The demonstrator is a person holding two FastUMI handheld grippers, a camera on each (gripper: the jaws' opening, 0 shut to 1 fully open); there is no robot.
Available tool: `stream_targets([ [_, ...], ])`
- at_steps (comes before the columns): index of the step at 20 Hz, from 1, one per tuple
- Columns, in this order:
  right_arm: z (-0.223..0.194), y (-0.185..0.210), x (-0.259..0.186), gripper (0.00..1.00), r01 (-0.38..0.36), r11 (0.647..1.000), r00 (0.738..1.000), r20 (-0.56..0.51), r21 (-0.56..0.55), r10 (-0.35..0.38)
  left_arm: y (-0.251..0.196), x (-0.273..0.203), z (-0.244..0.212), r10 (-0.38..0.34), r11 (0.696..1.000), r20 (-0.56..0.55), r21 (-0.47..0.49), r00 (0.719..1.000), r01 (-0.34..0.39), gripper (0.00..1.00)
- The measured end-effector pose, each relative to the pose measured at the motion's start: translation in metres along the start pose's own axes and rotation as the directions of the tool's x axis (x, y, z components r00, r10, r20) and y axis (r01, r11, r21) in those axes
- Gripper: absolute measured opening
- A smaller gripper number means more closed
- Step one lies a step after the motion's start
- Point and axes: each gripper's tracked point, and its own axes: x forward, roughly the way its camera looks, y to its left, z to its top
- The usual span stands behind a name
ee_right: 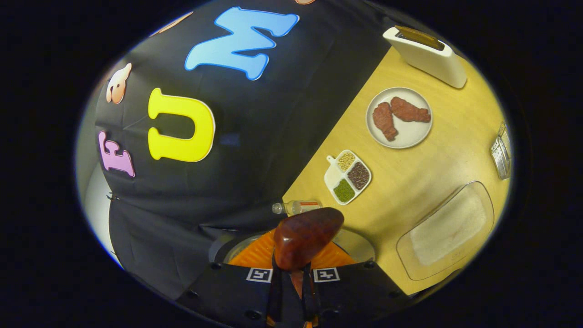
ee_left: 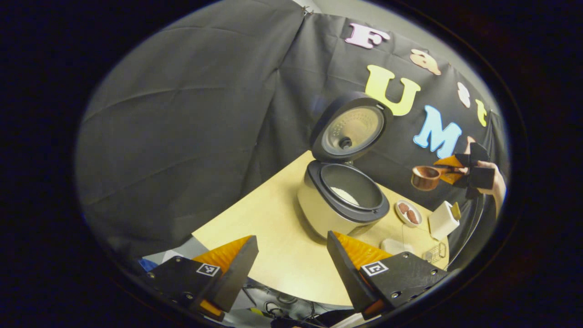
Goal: Close the left gripper, press the button to open the rice cooker; take a wooden spoon from the chopstick holder with the right hand, scoop a spoonful of rice and pour it into the rice cooker, then put the wooden spoon back into the chopstick holder.
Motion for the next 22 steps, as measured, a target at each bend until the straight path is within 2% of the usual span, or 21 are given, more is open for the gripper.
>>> stream_targets([
  [4, -0.018, 0.033, 0.029, 0.15, -0.020, 0.991, 1.000, -0.026, -0.132, 0.016, 0.009, -0.002, -0.006, 0.021, 0.999, -0.010, -0.024, 1.000, -0.021, 0.96],
  [5, -0.024, 0.041, 0.036, 0.18, -0.025, 0.984, 0.999, -0.034, -0.177, 0.019, 0.011, 0.000, -0.007, 0.028, 0.999, -0.012, -0.029, 1.000, -0.028, 0.96],
  [8, -0.046, 0.059, 0.050, 0.18, -0.034, 0.950, 0.999, -0.047, -0.310, 0.020, 0.016, 0.003, -0.009, 0.043, 0.998, -0.011, -0.053, 0.999, -0.044, 0.96],
  [10, -0.053, 0.066, 0.065, 0.18, -0.016, 0.913, 1.000, -0.028, -0.407, 0.005, 0.023, 0.005, -0.010, 0.056, 0.997, -0.014, -0.057, 0.998, -0.057, 0.96],
  [13, -0.068, 0.080, 0.081, 0.18, -0.013, 0.827, 1.000, -0.011, -0.562, 0.009, 0.034, 0.008, -0.007, 0.075, 0.996, -0.013, -0.049, 0.997, -0.076, 0.96],
  [15, -0.073, 0.092, 0.086, 0.18, -0.018, 0.771, 0.999, 0.021, -0.637, 0.041, 0.042, 0.009, -0.003, 0.089, 0.995, -0.008, -0.047, 0.996, -0.089, 0.96],
  [18, -0.084, 0.101, 0.094, 0.18, -0.015, 0.699, 0.997, 0.045, -0.715, 0.067, 0.049, 0.013, 0.006, 0.101, 0.993, 0.003, -0.060, 0.995, -0.101, 0.96],
  [22, -0.105, 0.105, 0.103, 0.18, -0.035, 0.592, 0.995, 0.025, -0.805, 0.093, 0.052, 0.013, 0.010, 0.104, 0.992, 0.021, -0.073, 0.994, -0.102, 0.96],
])
